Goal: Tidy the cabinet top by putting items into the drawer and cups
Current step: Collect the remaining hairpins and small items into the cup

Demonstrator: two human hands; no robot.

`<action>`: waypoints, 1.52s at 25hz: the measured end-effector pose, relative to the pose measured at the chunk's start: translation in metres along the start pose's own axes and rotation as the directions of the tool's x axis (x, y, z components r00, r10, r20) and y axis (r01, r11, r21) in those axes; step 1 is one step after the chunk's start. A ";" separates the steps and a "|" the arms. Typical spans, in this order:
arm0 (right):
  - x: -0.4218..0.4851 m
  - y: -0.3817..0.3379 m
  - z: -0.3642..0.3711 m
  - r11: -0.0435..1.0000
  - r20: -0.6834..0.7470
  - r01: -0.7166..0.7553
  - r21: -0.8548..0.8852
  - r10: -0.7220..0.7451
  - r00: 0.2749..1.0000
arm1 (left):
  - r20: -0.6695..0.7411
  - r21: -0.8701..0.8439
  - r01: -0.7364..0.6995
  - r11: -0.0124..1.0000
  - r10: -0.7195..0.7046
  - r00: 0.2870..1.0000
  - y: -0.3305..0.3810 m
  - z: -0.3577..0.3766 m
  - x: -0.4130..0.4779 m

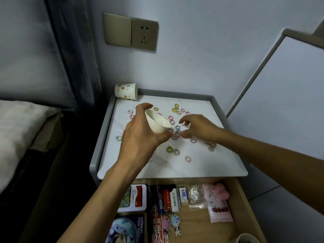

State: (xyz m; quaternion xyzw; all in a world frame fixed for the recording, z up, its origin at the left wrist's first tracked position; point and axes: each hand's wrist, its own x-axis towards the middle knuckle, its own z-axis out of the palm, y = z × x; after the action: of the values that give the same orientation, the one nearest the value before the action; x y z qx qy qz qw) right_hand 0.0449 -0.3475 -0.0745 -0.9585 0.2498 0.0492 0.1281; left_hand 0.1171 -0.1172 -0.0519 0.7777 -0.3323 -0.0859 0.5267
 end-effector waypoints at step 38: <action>0.031 0.005 0.030 0.992 -0.161 -0.117 -0.037 0.109 0.981 | -0.057 -0.074 0.042 0.996 -0.046 0.997 0.001 -0.008 0.010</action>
State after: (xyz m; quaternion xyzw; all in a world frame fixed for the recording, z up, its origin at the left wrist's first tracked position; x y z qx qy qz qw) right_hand 0.0684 -0.3580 -0.1096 -0.9464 0.3120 -0.0145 0.0825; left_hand 0.1279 -0.1171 -0.0457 0.7674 -0.2960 -0.0864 0.5621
